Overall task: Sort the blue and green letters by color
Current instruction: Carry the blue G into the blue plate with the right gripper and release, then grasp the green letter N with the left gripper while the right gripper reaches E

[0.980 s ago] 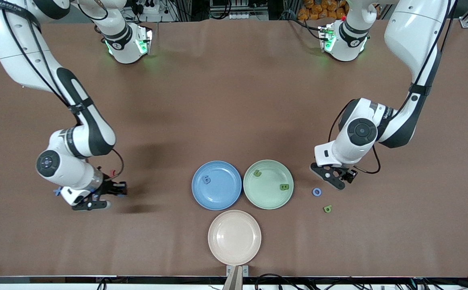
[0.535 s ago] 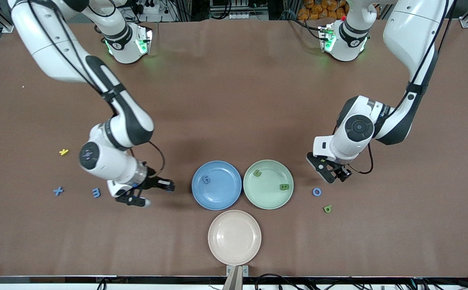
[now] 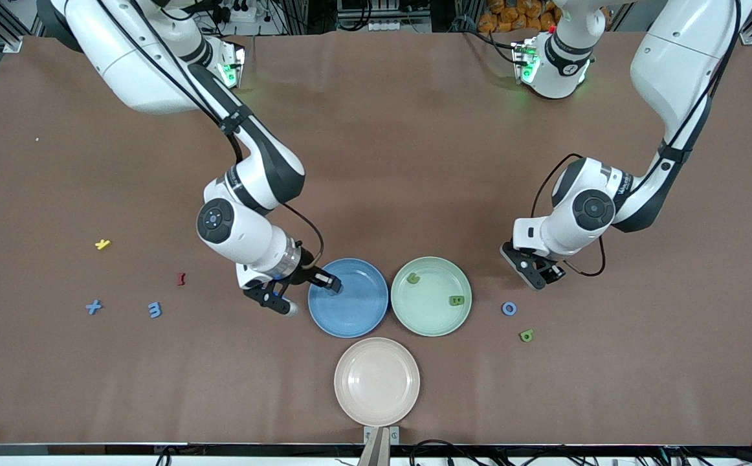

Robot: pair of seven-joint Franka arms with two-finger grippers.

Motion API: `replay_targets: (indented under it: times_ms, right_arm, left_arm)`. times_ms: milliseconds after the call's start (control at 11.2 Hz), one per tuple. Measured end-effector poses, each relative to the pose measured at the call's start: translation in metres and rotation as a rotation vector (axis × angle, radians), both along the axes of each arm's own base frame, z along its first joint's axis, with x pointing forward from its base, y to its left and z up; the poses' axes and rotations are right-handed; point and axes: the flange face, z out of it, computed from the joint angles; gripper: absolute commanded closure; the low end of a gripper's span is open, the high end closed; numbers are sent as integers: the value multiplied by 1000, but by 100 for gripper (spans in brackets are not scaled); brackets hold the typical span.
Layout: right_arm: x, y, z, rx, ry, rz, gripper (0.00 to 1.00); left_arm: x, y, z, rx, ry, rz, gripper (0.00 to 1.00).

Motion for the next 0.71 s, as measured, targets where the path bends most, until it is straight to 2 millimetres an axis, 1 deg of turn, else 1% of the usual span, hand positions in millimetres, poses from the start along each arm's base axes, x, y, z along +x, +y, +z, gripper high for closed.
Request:
replay_targets:
  times_ms: [178, 267, 356, 446, 535, 624, 713]
  right_arm:
    - [13, -25, -1, -9, -10, -16, 0]
    - [21, -42, -1, -18, -23, 2, 0]
    - [31, -68, -3, -36, -34, 45, 0]
    - [40, -100, -7, -58, -41, 108, 0]
    - [50, -140, -12, -84, -47, 170, 0]
    - [59, -184, -19, -118, -56, 222, 0]
    - [65, -226, -27, -161, -66, 277, 0]
  left_arm:
    - [-5, -2, -4, -5, 11, -5, 32]
    - [-7, -5, -7, -9, 14, -10, 34]
    - [-9, -9, -9, -13, 17, -15, 35]
    - [-11, -12, -11, -14, 21, -21, 36]
    - [-12, -14, -13, -17, 22, -23, 36]
    - [-12, -14, -16, -22, 19, -24, 36]
    - [-13, -15, -20, -29, 18, -23, 37]
